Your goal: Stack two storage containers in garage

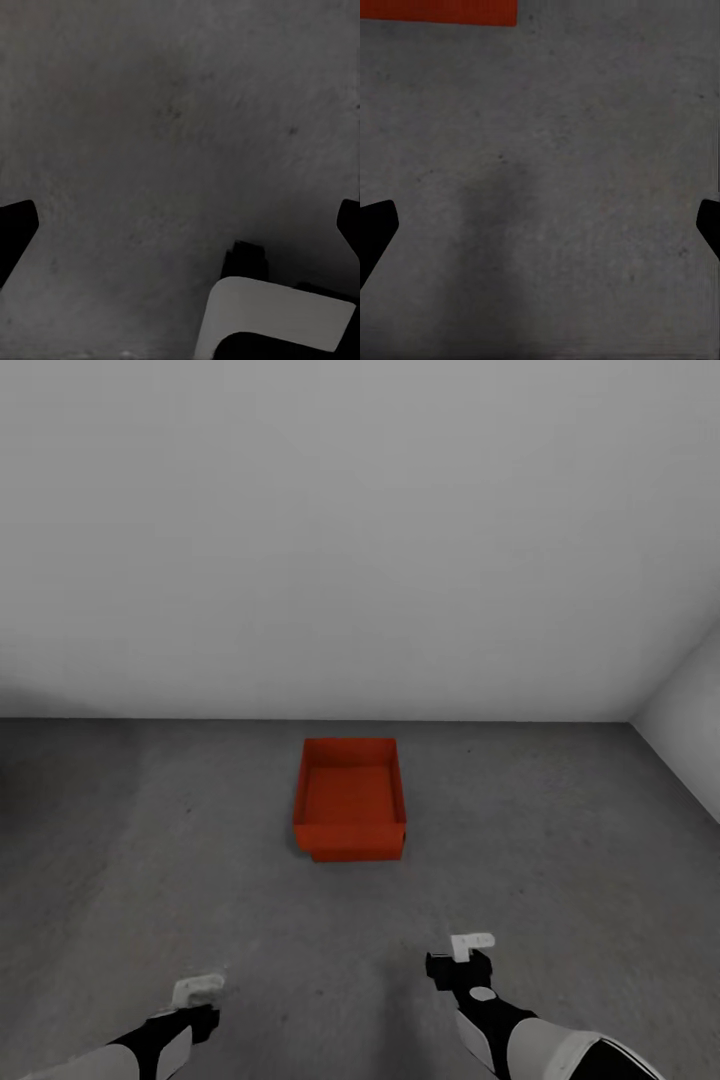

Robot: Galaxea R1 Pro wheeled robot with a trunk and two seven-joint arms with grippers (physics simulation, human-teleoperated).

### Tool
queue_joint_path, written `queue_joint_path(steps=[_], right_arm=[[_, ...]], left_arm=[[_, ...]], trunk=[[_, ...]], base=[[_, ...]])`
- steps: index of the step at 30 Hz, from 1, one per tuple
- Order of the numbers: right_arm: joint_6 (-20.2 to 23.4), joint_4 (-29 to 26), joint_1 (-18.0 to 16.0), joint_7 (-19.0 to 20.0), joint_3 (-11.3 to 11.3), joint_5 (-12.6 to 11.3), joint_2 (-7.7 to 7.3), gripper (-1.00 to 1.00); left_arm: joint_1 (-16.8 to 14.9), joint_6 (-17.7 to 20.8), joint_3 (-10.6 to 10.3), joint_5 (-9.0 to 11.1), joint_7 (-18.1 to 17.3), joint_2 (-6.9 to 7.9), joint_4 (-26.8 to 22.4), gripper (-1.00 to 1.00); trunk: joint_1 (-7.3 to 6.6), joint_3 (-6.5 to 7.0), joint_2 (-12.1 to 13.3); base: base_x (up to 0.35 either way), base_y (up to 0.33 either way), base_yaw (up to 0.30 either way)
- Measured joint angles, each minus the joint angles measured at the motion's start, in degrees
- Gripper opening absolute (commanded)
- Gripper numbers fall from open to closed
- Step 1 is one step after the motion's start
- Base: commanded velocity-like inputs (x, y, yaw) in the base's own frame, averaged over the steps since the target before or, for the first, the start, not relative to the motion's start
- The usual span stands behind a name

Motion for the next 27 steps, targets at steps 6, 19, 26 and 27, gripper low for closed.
queue_joint_path(steps=[6,19,26,27], right_arm=[[0.13,-0.05,0.71,0.0,0.11,0.06,-0.26,1.0],[0.19,-0.05,1.03,0.0,0.12,0.11,-0.54,1.0],[2.07,-0.08,8.11,0.5,0.16,-0.03,-7.72,1.0],[2.37,-0.06,8.81,0.55,0.18,-0.07,-8.24,1.0]], left_arm=[[3.24,0.01,0.0,0.0,0.03,0.28,0.04,1.0],[5.6,0.0,-0.01,-0.01,0.07,0.44,0.08,1.0],[7.14,0.01,0.03,0.0,0.05,0.2,0.1,1.0],[7.83,-0.01,0.04,0.0,0.04,0.17,0.11,1.0]], trunk=[[0.0,0.0,0.0],[0.0,0.0,0.0],[0.0,0.0,0.0],[0.0,0.0,0.0]], base=[[0.0,0.0,0.0],[0.0,0.0,0.0],[0.0,0.0,0.0],[0.0,0.0,0.0]])
